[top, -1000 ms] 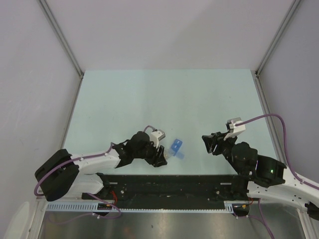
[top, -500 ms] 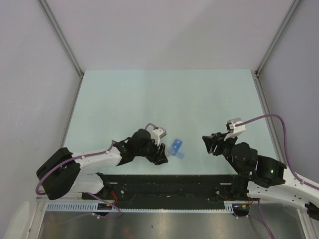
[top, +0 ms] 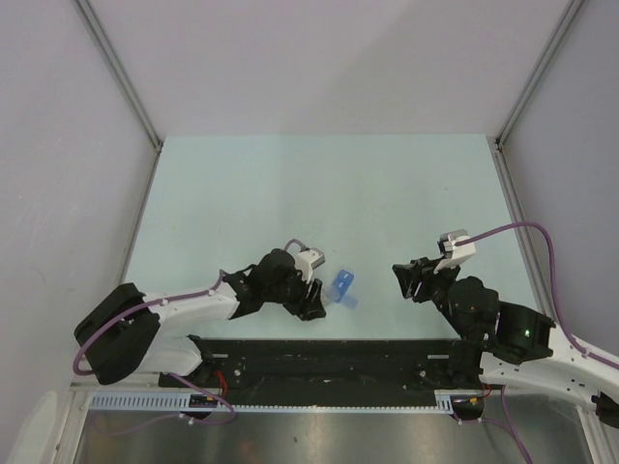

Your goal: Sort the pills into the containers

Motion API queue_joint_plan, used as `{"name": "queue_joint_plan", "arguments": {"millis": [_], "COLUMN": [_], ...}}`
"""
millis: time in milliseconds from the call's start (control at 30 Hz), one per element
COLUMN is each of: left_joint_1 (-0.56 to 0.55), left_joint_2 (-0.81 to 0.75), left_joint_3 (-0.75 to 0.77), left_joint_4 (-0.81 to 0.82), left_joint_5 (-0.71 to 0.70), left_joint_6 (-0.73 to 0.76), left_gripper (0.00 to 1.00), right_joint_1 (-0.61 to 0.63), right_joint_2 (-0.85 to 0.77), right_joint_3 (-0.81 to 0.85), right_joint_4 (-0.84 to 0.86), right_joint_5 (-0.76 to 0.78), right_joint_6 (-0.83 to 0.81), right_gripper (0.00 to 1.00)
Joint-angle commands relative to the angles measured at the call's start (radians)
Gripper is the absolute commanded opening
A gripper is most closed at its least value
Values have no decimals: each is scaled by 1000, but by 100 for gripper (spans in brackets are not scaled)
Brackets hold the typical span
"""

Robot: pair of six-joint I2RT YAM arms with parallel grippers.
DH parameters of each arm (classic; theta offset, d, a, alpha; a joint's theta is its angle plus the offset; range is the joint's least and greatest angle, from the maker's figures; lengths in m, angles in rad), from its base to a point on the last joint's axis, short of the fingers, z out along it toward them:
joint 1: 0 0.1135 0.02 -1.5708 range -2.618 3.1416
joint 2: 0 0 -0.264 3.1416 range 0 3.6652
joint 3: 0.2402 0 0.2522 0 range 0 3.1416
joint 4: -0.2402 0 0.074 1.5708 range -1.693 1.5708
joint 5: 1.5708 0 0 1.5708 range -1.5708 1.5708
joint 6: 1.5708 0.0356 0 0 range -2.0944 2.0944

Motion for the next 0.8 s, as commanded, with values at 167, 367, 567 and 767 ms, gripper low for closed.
{"name": "queue_joint_plan", "arguments": {"millis": [167,367,567,767], "left_joint_1": [8,8,8,8], "left_joint_2": [20,29,52,68], "left_joint_3": [78,103,118,137], "left_joint_4": [-26,-74,-94,-113], "left_joint_5": [34,28,32,41], "left_joint_6": [28,39,43,46], "left_gripper": [0,0,0,0], "right_joint_1": [-3,-5,-6,-6], "right_joint_2": [-13,-10,-4,-5], "right_joint_3": [0,-3,-6,-5], "right_joint_4": [20,20,26,27], "right_joint_5": [13,18,18,19], "right_joint_6": [-8,-3,-9,-8], "right_gripper": [0,0,0,0]}}
